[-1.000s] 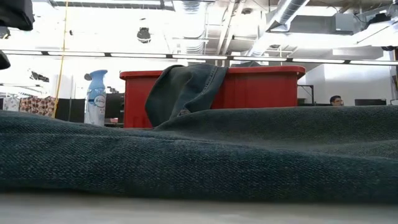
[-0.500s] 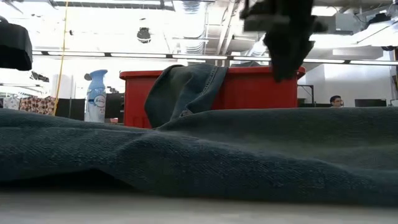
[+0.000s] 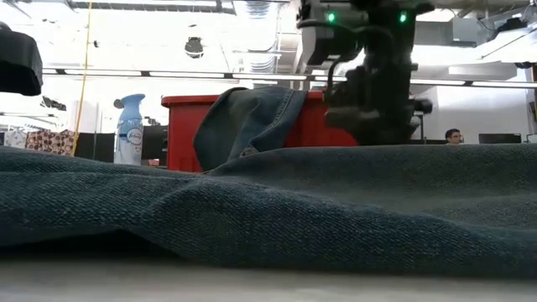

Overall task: Fold Laundry from Bin
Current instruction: Fold the black pants from the red bin

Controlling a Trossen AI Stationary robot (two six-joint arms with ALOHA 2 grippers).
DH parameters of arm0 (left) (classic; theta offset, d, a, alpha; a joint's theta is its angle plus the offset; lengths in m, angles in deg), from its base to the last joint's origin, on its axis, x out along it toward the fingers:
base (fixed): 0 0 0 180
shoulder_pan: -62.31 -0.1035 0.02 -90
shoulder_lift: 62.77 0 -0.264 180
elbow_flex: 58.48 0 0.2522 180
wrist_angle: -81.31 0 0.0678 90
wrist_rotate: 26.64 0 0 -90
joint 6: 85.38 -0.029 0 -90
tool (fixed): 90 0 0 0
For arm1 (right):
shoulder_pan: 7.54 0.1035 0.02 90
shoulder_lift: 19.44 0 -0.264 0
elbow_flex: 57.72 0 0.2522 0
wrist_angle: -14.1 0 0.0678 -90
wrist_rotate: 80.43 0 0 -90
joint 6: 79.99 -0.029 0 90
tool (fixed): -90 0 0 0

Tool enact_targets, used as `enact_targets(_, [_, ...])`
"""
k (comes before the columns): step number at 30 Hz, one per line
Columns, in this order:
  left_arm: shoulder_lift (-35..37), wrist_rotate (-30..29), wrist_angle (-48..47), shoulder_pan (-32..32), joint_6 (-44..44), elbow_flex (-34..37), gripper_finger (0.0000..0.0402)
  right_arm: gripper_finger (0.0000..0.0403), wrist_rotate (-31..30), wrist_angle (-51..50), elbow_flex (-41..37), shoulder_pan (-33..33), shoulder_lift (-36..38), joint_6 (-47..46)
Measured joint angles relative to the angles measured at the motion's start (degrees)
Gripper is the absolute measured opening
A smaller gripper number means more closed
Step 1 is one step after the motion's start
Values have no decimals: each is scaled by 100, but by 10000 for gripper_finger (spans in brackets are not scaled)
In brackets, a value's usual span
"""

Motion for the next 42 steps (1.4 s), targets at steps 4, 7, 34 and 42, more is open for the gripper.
enact_targets(4, [-2,43,-2,0,97,0,0,202,-24,273,-236,-194,0,59])
enact_targets(7, [-2,66,-7,0,119,0,0,201,-36,305,-353,-379,0,280])
enact_targets(34, [0,349,-288,65,-149,-4,0,17,420,-2639,1149,-383,192,286])
enact_targets(42, [11,738,-361,265,-262,-7,0,17,805,-3142,1567,522,502,-723])
